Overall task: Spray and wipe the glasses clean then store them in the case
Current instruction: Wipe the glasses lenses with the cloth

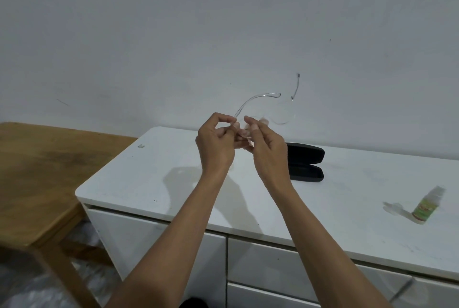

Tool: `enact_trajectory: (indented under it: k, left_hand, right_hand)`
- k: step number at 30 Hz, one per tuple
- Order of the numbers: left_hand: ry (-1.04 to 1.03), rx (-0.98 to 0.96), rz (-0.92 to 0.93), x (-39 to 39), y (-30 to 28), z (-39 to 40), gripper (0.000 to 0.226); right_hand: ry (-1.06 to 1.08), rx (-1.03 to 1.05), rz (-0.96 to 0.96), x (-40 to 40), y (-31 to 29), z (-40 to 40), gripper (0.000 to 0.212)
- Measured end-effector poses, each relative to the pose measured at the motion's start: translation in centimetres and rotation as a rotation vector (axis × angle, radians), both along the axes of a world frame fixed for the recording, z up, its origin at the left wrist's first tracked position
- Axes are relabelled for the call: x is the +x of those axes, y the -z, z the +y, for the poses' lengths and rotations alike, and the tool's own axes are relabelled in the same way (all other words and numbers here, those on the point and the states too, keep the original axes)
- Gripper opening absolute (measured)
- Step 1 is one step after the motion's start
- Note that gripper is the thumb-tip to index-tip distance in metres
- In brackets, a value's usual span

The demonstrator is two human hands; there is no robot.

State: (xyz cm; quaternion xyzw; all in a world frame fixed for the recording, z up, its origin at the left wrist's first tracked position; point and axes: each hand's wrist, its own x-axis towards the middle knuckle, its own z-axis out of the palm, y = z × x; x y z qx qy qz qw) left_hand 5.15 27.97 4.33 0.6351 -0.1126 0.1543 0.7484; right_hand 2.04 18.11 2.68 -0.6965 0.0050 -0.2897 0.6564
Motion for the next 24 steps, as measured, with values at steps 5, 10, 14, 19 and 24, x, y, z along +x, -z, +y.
enact_trajectory:
  k: [5,10,14,19,24]
  left_hand:
    - [0.009,-0.047,0.054,-0.08,-0.11,-0.11,0.005]
    - [0.003,-0.057,0.068,-0.06,-0.12,-0.34,0.005]
    - [-0.016,-0.041,0.054,-0.15,-0.04,-0.31,0.004]
    - [-0.055,-0.005,0.032,-0.04,0.14,0.04,0.005]
    - [-0.082,0.055,-0.011,-0.15,0.38,0.02,0.005]
  right_hand:
    - [0.083,-0.127,-0.093,0.04,-0.02,-0.01,0.032]
    - [0.163,-0.168,-0.114,-0.44,-0.15,0.02,0.019]
    - [0.187,-0.112,-0.109,-0.27,0.04,0.12,0.009]
    - [0.232,-0.128,-0.132,-0.20,0.36,0.14,0.006]
    - [0.207,-0.008,-0.103,0.11,0.00,0.55,0.009]
